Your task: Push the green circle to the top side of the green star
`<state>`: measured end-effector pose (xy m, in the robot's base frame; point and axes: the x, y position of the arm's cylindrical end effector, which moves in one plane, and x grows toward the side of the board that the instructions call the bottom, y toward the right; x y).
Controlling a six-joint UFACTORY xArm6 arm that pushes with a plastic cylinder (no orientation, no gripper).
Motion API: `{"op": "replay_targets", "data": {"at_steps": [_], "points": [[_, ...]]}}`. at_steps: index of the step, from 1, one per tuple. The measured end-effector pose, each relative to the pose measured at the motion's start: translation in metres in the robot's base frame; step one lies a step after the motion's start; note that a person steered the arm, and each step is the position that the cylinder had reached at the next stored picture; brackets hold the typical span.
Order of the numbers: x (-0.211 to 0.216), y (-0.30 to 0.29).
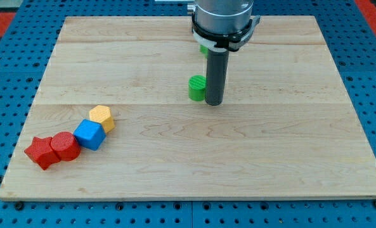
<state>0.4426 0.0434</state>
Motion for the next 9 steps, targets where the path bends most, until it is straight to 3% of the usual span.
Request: {"op": "replay_targets", "data": {"at_steps": [1,3,7,9], "points": [[0.024,-0.004],[0.029,-0.008],[0.025,-0.027],[-0.007,-0.027]]}}
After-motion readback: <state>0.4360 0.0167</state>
